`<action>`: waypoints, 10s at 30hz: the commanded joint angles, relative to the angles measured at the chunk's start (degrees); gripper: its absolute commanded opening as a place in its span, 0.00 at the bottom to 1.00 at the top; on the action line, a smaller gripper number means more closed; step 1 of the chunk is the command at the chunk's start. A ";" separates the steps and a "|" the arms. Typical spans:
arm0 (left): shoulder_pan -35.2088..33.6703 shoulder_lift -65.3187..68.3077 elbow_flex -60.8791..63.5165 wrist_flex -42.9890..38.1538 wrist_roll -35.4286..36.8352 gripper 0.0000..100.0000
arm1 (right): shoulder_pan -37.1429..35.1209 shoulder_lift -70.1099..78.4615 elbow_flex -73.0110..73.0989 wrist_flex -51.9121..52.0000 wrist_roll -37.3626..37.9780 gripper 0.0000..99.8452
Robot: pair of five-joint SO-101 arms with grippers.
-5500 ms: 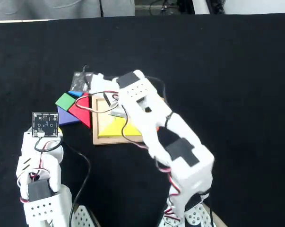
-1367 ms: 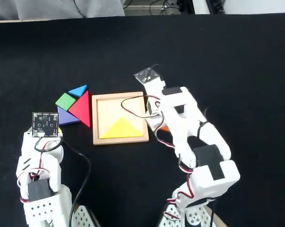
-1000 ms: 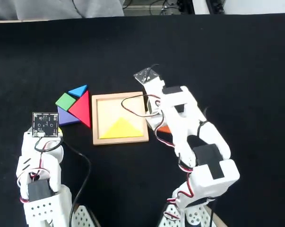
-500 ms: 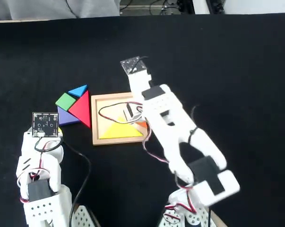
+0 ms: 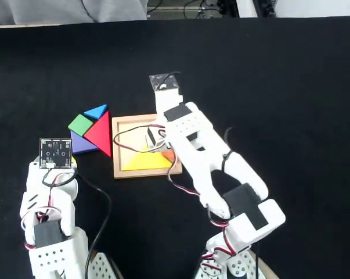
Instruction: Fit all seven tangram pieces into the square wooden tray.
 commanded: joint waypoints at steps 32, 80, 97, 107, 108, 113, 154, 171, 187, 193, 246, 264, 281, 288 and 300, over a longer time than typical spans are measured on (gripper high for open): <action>0.04 -0.53 1.10 -0.53 0.00 0.08 | 1.41 18.68 -23.25 -4.57 18.81 0.01; 0.04 -0.53 1.10 -0.70 0.00 0.08 | -0.44 12.79 -19.82 10.81 22.59 0.01; 0.04 -0.53 1.10 -0.62 0.00 0.08 | 22.33 6.20 -20.00 3.43 38.07 0.06; 0.04 -0.53 1.10 -0.62 0.18 0.08 | 15.65 15.96 -23.52 -4.40 39.82 0.03; 0.04 -0.53 1.10 -0.53 0.18 0.08 | 15.21 16.75 -23.96 -3.87 39.82 0.02; 1.45 -0.44 1.10 -0.44 0.00 0.08 | 15.12 18.07 -24.57 -2.73 39.82 0.01; 1.27 -0.44 1.10 -0.44 0.00 0.08 | 21.63 4.18 -3.47 1.32 47.74 0.01; 1.45 -0.44 1.10 -0.44 0.00 0.08 | 25.41 22.81 -25.01 5.63 46.95 0.01; 1.45 -0.44 1.10 -0.44 0.00 0.08 | 23.12 28.79 -45.49 13.27 37.80 0.01; 1.45 -0.44 1.10 -0.44 0.00 0.08 | 19.43 28.70 -46.02 18.20 32.53 0.01; 1.45 -0.44 1.10 -0.44 -0.09 0.08 | 21.27 -22.11 17.10 -12.84 -8.26 0.12; 1.45 -0.44 1.10 -0.35 -0.09 0.08 | 18.73 -1.19 -4.09 -1.23 -25.85 0.30; 1.45 -0.44 1.10 -0.35 -0.09 0.08 | 20.92 18.68 -24.92 15.21 -26.02 0.23; 1.45 -0.44 1.10 -0.35 -0.09 0.08 | 21.10 19.91 -29.76 20.75 -24.88 0.23; 1.54 -0.44 1.10 -0.35 -0.09 0.08 | 22.15 20.00 -25.01 13.45 -24.97 0.23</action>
